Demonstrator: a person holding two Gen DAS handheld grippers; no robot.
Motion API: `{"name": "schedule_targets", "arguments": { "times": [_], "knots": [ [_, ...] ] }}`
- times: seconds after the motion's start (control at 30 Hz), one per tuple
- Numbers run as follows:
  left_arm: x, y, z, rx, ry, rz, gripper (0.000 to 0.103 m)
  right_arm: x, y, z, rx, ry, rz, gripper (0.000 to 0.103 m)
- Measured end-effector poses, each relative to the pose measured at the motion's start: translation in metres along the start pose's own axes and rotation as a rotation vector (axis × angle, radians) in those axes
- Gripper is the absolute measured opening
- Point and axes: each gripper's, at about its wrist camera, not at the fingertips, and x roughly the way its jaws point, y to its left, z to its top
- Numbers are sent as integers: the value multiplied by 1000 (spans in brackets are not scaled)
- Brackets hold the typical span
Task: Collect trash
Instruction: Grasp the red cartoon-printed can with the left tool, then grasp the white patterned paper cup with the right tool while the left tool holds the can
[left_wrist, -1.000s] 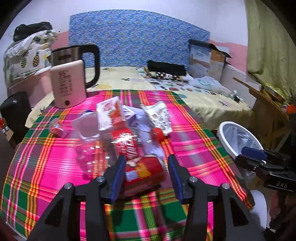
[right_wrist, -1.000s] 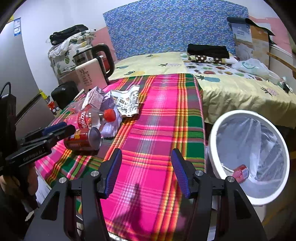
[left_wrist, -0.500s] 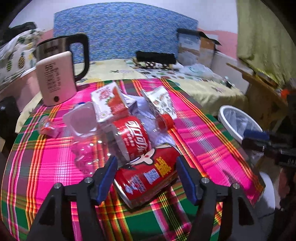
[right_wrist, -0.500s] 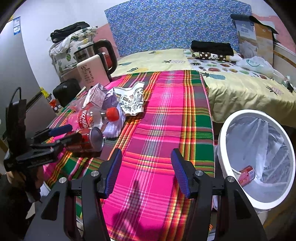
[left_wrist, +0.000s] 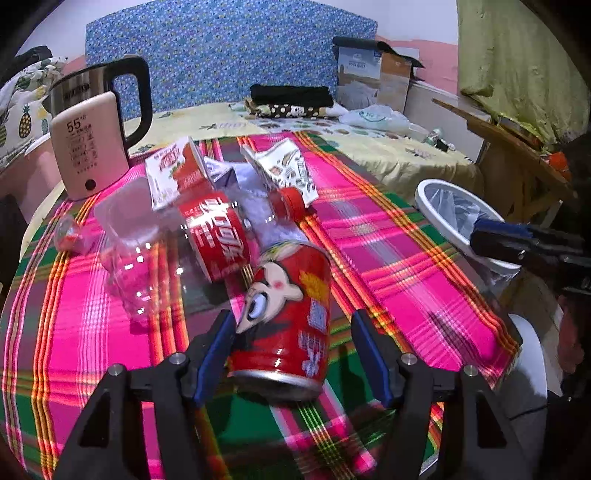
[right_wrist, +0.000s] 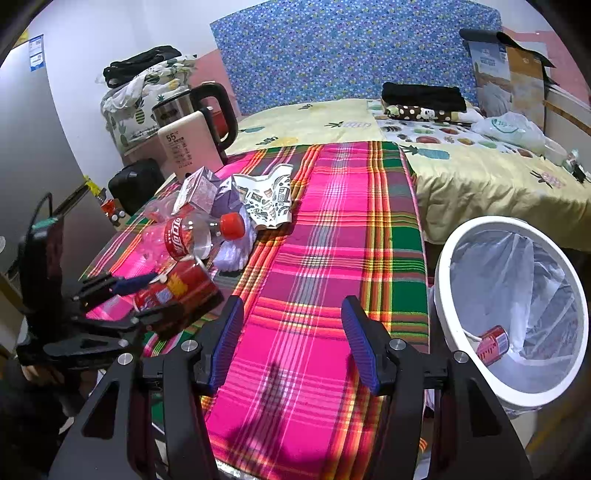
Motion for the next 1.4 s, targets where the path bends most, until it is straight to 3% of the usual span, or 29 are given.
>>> {"name": "schedule_targets", "arguments": {
  "times": [0.03, 0.3, 0.67, 1.03, 1.13, 1.2, 1.4],
  "knots": [
    [1, -1, -1, -7, 5, 4, 55, -1, 0, 0, 4, -2, -1, 57],
    [-5, 5, -6, -110, -17, 2, 54, -1, -2, 1, 18, -7, 2, 57],
    [-37, 10, 3, -149, -102, -11, 54, 15, 6, 10, 6, 10, 25, 57],
    [-50, 36, 16, -199, -166, 48, 54, 40, 9, 30, -11, 22, 36, 56],
    [-51, 43, 19, -211, -178, 65, 54, 50, 6, 36, -4, 29, 36, 54],
    [-51, 47, 22, -214, -186, 72, 54, 58, 4, 43, -1, 33, 35, 46],
    [-46, 57, 26, -228, -192, 77, 54, 83, -2, 58, 20, 57, 56, 45]
  ]
}}
